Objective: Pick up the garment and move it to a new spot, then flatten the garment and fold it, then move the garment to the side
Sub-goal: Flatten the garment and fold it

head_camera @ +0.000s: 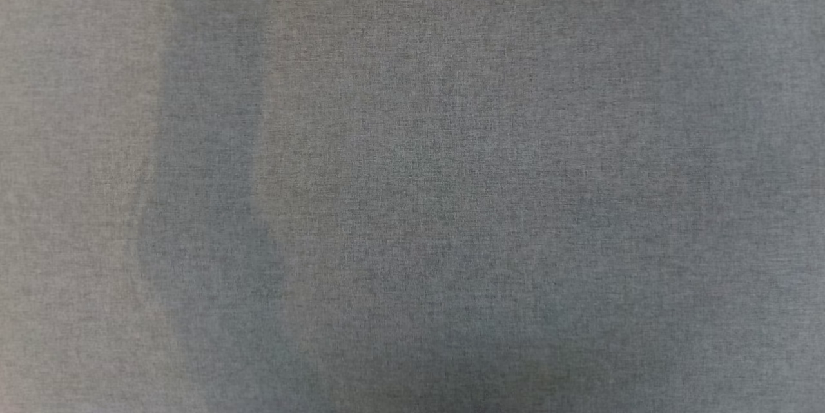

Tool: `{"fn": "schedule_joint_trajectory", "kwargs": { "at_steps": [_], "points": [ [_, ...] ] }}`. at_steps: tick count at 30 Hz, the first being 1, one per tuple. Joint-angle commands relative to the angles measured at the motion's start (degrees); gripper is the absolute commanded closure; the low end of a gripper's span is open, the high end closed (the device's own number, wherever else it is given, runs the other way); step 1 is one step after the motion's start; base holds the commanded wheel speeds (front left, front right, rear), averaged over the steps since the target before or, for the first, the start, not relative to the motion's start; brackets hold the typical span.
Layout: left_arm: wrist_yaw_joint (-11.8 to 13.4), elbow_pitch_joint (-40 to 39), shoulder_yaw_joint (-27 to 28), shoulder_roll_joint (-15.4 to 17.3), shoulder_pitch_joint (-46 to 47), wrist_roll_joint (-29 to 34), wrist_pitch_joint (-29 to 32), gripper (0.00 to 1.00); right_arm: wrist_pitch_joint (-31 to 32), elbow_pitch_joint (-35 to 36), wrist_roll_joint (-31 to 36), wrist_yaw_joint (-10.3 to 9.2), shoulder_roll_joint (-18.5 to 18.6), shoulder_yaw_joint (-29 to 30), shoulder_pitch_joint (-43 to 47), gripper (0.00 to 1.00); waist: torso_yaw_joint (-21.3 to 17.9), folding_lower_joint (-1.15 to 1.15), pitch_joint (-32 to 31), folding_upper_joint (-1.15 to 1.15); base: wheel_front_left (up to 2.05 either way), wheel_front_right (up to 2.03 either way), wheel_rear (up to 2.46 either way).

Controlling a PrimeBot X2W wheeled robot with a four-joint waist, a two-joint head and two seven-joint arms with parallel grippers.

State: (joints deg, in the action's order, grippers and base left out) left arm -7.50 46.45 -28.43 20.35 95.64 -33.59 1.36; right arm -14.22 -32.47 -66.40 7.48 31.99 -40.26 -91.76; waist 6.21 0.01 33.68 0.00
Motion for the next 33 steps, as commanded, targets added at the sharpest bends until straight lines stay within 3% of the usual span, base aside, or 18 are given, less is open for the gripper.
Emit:
{"fn": "schedule_joint_trajectory", "kwargs": {
  "at_steps": [1,6,11,21,27,28,33],
  "points": [
    [0.1,0.1,-1.2,0.2,-2.5,-1.5,-0.2,1.00,-0.3,-0.3,-0.8,0.03,0.6,-1.1,2.2,1.00,0.2,-0.01,-2.1,0.00,0.00,0.00,0.00],
    [0.1,-1.7,-8.1,2.3,-10.7,-6.5,2.0,1.00,-0.5,0.8,-3.1,0.03,1.9,-7.0,10.6,1.00,-0.1,-0.01,-8.2,0.00,0.00,0.00,0.00],
    [0.1,-6.0,-14.9,6.5,-20.2,-12.1,6.3,1.00,-0.6,2.5,-6.3,0.03,3.7,-12.2,20.1,1.00,-0.8,-0.01,-16.2,0.00,0.00,0.00,0.00],
    [0.1,-20.7,-23.1,16.6,-39.2,-24.0,23.9,1.00,6.9,8.7,-12.1,0.02,10.4,-24.5,37.6,1.00,-0.7,-0.01,-30.9,0.00,0.00,0.00,0.00],
    [3.6,-35.2,-25.0,24.0,-49.1,-30.7,33.9,1.00,14.4,15.2,-16.0,0.02,17.3,-28.9,45.5,1.00,-0.8,-0.01,-35.5,0.00,0.00,0.00,0.00],
    [5.4,-41.2,-25.4,27.0,-51.8,-32.6,36.1,1.00,16.4,18.4,-16.6,0.02,19.9,-29.9,48.2,1.00,-0.9,-0.01,-35.9,0.00,0.00,0.00,0.00],
    [11.4,-55.7,-26.8,33.4,-58.3,-36.7,41.6,1.00,22.1,27.1,-17.6,0.01,27.9,-31.4,54.4,1.00,-1.2,-0.01,-36.4,0.00,0.00,0.00,0.00]
  ]
}}
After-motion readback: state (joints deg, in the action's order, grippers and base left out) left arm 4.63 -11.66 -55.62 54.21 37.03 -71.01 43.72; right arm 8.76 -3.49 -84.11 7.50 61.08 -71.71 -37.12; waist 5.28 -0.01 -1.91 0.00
